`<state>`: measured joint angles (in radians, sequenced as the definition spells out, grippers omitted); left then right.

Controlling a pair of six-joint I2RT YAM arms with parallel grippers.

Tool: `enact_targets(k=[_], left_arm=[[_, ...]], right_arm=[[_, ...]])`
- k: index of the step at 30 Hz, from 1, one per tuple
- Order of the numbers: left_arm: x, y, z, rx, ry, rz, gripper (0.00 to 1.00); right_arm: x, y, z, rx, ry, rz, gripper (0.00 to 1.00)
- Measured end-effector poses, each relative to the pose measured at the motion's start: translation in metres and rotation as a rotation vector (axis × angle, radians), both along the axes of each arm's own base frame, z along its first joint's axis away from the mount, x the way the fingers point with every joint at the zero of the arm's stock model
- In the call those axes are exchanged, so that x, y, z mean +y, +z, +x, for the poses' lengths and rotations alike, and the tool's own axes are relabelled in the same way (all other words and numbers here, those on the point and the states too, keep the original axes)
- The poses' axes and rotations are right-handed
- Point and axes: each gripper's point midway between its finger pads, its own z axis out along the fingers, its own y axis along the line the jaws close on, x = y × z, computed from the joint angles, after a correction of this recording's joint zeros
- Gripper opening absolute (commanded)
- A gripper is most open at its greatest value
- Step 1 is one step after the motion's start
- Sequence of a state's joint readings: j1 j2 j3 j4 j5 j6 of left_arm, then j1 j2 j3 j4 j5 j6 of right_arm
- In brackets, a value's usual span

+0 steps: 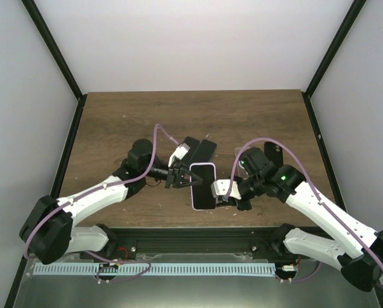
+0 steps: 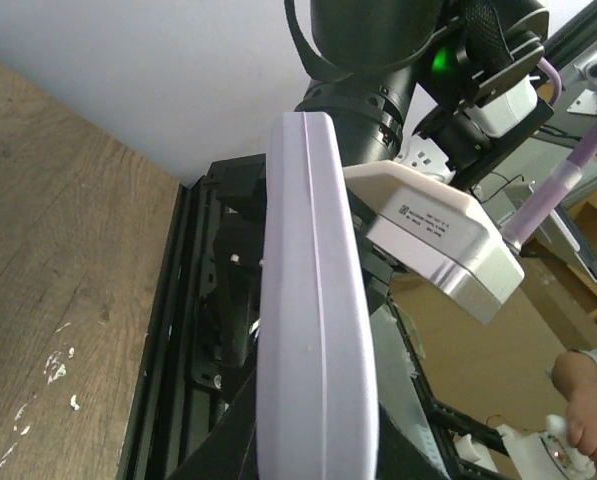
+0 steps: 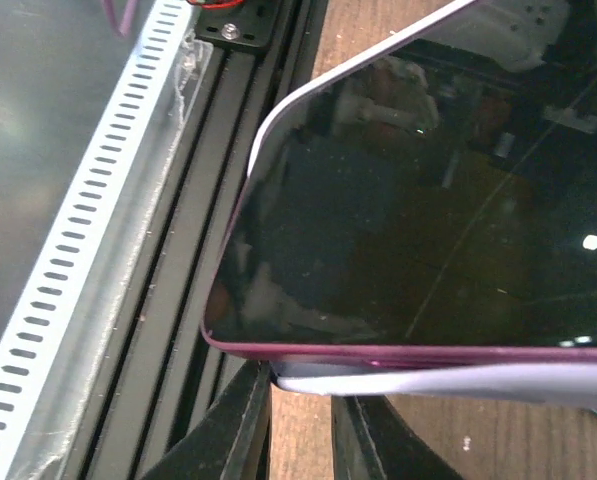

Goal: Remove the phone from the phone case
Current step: Remove the phone case from the phone.

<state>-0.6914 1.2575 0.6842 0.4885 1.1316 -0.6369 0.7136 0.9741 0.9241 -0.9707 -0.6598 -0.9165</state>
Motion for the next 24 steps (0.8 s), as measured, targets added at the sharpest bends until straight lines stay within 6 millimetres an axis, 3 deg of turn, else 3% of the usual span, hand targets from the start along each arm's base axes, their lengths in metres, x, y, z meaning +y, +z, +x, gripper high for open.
enact_targets(k=[5,12,19,24], left_arm=[[-0.001,-0.001,0.005,0.037,0.01,0.005,0.0],[0.0,-0.001,0.01,0.048,0.032,0.006,0.0],[-0.001,0.003,0.019,0.028,0.082,-0.011,0.0],[0.0,0.005,0.029,0.018,0.134,-0.017,0.0]], right_arm=[[0.002,-0.007,0.009,-0.053,-0.018,0.002,0.04],[0.007,-0.011,0.02,-0.037,-0.079,0.037,0.05],[0.009,-0.009,0.035,0.081,-0.209,0.104,0.19],[0.013,-0.006,0.044,0.206,-0.293,0.141,0.22]])
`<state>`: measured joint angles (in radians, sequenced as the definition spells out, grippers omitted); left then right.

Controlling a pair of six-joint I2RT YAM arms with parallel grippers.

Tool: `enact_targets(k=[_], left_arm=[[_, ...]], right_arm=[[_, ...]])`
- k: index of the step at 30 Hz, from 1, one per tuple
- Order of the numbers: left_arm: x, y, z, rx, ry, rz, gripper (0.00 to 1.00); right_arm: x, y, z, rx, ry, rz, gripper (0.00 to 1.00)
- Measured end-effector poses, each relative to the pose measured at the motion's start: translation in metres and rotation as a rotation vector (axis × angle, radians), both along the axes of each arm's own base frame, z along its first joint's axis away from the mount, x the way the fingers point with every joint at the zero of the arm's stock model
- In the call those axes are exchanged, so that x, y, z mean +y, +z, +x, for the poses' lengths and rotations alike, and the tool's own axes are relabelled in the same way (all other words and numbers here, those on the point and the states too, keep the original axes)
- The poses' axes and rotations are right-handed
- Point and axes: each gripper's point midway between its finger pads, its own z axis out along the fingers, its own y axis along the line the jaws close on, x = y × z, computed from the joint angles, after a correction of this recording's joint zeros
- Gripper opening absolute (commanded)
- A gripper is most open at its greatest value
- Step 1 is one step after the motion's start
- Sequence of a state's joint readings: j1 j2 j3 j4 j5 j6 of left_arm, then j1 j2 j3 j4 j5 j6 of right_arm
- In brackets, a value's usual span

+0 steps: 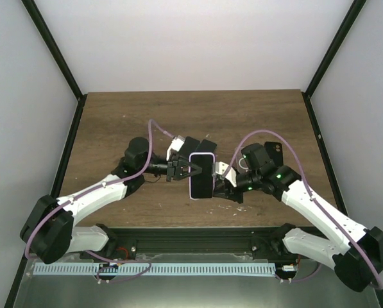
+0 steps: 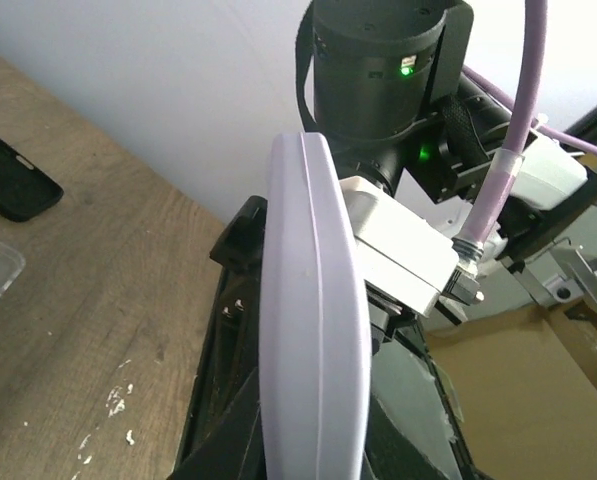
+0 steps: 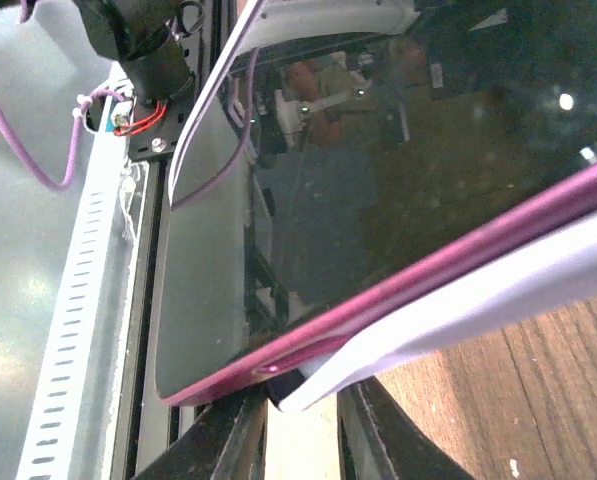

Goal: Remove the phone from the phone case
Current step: Remove the phone case from the phone.

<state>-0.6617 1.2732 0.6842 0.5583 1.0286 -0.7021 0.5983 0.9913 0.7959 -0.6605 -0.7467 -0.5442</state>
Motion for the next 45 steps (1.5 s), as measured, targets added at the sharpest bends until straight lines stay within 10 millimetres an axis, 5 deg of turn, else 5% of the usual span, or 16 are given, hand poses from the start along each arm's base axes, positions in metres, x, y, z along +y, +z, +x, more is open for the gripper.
enact_targets(k=[8,16,20,28,32,41,45], left_arm=[[0.002,0.002,0.015,0.005,0.079,-0.002,0.0],[0.004,0.026,0.017,-0.122,0.113,-0.085,0.0],[0.003,0.03,0.015,-0.152,0.11,-0.113,0.0],[-0.003,0.041,0.011,-0.202,0.117,-0.19,0.0],[-0.004,0.041,0.014,-0.198,0.14,-0.202,0.0],[-0.004,0.041,0.021,-0.185,0.272,-0.133,0.01],[-0.004,0.022,0.027,-0.124,0.312,-0.048,0.09]], right_arm=[[0.001,0.006,0.023,0.183,-0.099,0.055,0.41],[0.002,0.032,0.041,0.341,-0.14,0.155,0.47],[0.002,0.041,0.044,0.368,-0.153,0.179,0.65],[0.007,0.069,0.052,0.391,-0.113,0.244,0.68],[0.007,0.073,0.053,0.399,-0.103,0.263,0.59],[0.007,0.082,0.039,0.414,-0.038,0.333,0.05],[0.006,0.062,0.035,0.483,-0.055,0.337,0.01]])
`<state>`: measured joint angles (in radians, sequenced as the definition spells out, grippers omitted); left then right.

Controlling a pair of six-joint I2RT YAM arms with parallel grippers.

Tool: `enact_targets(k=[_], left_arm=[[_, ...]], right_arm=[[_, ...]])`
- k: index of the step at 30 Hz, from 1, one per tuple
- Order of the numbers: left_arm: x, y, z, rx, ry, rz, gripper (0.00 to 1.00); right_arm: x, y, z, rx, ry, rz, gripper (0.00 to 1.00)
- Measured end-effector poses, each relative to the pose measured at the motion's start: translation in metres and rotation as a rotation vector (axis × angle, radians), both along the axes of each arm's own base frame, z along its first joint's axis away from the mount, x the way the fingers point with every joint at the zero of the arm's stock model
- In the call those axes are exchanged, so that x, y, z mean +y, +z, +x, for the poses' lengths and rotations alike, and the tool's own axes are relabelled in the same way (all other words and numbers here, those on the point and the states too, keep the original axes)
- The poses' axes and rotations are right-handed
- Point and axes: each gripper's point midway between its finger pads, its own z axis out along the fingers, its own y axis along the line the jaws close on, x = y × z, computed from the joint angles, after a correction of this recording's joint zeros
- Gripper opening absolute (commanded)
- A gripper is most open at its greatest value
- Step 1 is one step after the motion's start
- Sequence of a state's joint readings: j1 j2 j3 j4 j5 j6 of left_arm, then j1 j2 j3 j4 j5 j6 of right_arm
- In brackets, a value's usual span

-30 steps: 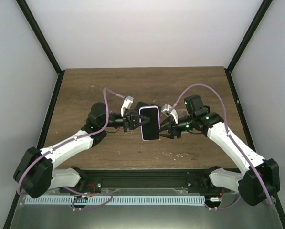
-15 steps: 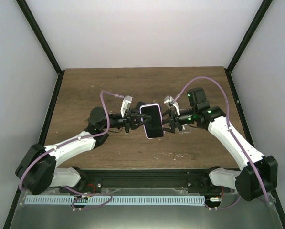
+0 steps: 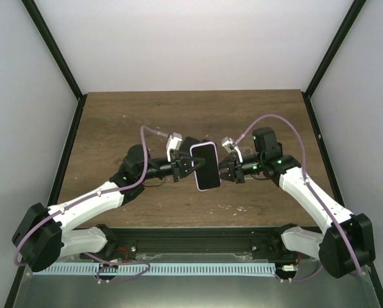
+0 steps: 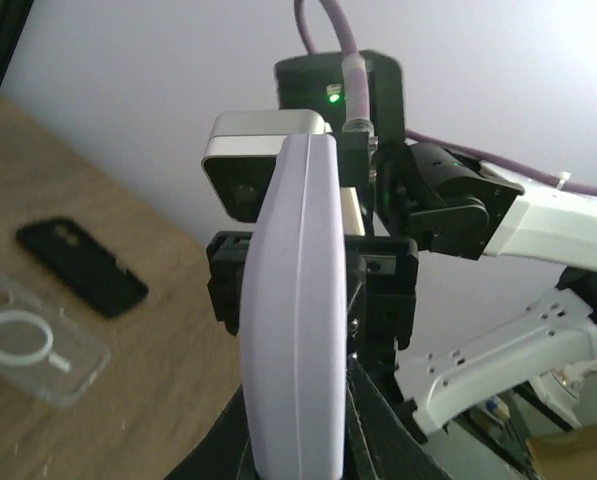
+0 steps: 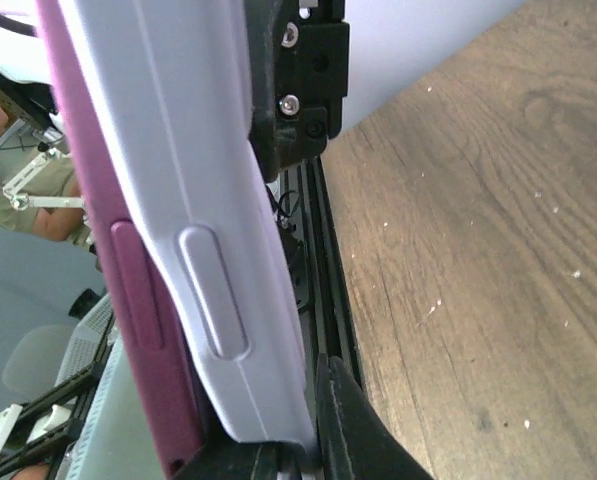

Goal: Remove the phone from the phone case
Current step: Remove the phone case from the phone.

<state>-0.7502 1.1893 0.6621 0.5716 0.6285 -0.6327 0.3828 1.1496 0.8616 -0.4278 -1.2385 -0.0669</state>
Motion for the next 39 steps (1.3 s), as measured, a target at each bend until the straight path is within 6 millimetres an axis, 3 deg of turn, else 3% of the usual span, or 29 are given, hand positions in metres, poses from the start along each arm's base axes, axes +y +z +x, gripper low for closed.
enact_targets(k=[4,9,12,17,21,27,34,39], left_arm=[[-0.003,-0.028,0.003,0.094,0.009,0.079,0.34],[0.006,-0.081,0.035,0.23,0.169,0.219,0.5],[0.018,-0.101,0.049,0.268,0.278,0.286,0.55],[0.044,-0.13,0.066,0.302,0.457,0.418,0.56],[0.054,-0.143,0.067,0.285,0.524,0.521,0.52],[0.029,-0.132,0.044,0.183,0.488,0.58,0.5],[-0.006,-0.145,0.021,0.109,0.449,0.647,0.51],[-0.046,-0.16,0.009,0.032,0.391,0.696,0.5]], right_arm=[[-0.003,-0.03,-0.004,0.083,-0.047,-0.011,0.01],[-0.007,-0.066,0.014,0.187,-0.222,-0.112,0.01],[-0.009,-0.081,0.024,0.234,-0.298,-0.148,0.01],[-0.013,-0.102,0.033,0.307,-0.386,-0.2,0.01],[-0.023,-0.119,0.047,0.357,-0.5,-0.298,0.01],[-0.056,-0.141,0.072,0.441,-0.757,-0.52,0.01],[-0.069,-0.156,0.061,0.549,-0.823,-0.595,0.01],[-0.075,-0.173,0.053,0.6,-0.841,-0.613,0.01]])
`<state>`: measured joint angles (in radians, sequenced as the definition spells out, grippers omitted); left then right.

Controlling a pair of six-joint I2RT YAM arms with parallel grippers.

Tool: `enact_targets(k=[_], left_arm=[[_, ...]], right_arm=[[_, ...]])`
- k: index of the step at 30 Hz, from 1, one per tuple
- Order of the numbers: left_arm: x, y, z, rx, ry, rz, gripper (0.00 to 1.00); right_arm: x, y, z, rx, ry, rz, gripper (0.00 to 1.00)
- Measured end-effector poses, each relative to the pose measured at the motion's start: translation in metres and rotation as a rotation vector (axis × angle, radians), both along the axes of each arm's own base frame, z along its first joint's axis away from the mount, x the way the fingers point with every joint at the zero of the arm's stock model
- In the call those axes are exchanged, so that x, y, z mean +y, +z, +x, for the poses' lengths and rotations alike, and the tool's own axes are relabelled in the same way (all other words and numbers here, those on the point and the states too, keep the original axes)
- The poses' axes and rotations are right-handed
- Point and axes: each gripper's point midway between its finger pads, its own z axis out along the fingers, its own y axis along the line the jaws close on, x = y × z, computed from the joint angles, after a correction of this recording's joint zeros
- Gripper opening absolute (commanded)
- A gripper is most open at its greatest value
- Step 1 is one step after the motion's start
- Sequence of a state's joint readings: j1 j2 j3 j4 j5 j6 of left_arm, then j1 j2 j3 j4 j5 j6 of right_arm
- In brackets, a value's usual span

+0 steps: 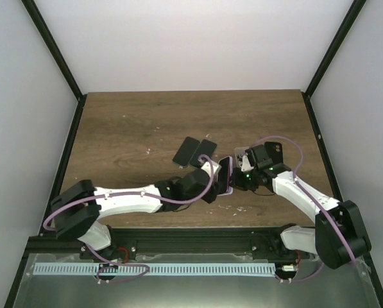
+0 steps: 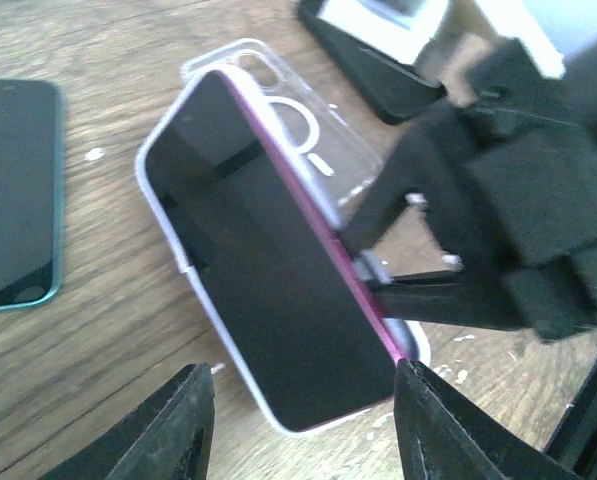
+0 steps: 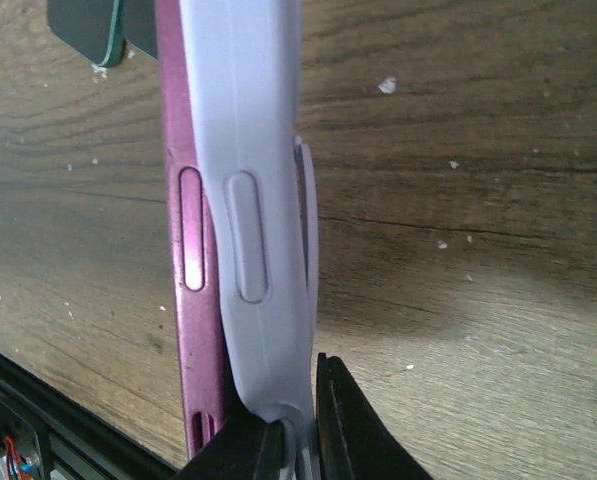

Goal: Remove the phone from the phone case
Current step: Remove the phone case from the phone.

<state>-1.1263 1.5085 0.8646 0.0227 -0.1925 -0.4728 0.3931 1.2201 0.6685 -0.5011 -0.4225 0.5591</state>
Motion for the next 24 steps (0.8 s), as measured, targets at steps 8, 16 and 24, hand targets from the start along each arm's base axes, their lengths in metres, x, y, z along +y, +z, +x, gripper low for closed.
enact_targets(k=[8,16,24], left_arm=[[-0.039,-0.017,-0.023,-0.151,-0.087,0.083,0.41],[-0.046,-0.035,-0.021,-0.206,-0.08,0.155,0.3],[-0.044,-0.05,-0.012,-0.249,-0.055,0.232,0.35]], right_arm=[[-0.011,-0.01,0.003,0.006,-0.045,-0.009,0.01],[-0.012,-0.021,0.008,0.023,-0.052,-0.026,0.01],[-0.011,-0.033,0.011,0.051,-0.046,-0.032,0.01]])
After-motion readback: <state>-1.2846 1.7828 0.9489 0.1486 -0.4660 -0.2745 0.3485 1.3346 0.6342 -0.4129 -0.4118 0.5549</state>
